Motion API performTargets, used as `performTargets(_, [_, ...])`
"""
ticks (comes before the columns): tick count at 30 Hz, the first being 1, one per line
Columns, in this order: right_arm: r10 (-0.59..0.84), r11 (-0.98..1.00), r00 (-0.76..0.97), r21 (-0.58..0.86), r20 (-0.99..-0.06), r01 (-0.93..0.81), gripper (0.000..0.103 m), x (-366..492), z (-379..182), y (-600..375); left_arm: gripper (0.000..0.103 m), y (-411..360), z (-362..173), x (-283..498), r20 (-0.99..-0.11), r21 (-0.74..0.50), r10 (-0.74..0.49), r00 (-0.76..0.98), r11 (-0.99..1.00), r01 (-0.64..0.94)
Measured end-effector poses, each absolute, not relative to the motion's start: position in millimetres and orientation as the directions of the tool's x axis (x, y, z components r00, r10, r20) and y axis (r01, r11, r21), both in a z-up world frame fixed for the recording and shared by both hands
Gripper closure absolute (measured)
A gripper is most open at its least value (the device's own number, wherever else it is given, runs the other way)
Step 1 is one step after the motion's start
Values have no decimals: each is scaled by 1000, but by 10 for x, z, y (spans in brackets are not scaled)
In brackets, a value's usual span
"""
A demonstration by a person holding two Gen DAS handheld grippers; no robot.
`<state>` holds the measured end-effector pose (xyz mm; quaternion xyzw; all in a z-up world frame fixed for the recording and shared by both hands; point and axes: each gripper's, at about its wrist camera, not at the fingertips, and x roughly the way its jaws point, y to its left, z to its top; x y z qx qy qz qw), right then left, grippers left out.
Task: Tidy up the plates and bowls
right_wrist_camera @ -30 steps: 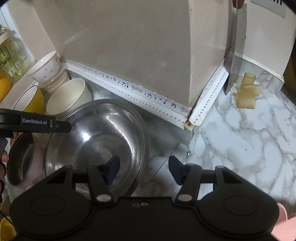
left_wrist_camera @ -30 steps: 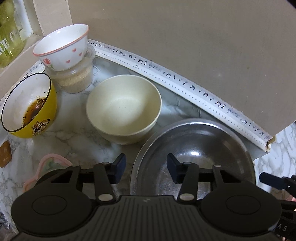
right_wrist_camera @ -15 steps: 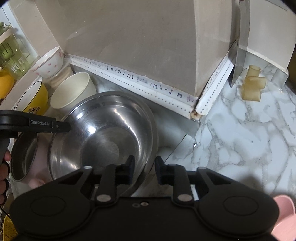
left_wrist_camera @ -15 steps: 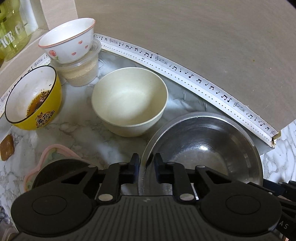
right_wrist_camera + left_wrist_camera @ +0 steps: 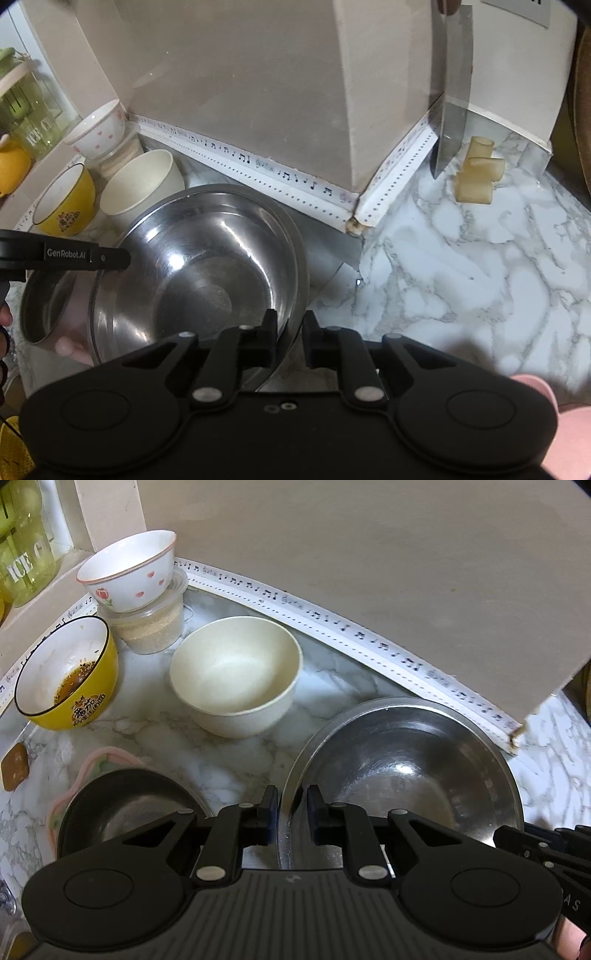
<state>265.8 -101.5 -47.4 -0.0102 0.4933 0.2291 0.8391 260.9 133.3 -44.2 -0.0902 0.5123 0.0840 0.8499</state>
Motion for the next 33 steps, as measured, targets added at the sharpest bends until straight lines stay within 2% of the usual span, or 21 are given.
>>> performTargets(11, [393, 885, 423, 212, -816, -414, 89, 2385, -162, -1242, 87, 1067, -109, 2185, -862, -43, 71, 502, 976, -212])
performTargets(18, [416, 873, 410, 231, -812, -429, 90, 2215, -26, -1384, 87, 969, 55, 1825, -854, -61, 44, 519, 981, -184])
performTargets(33, [455, 816, 345, 230, -821, -530, 92, 1767, 49, -1262, 87, 1087, -71, 975, -876, -106, 38, 480, 957, -269])
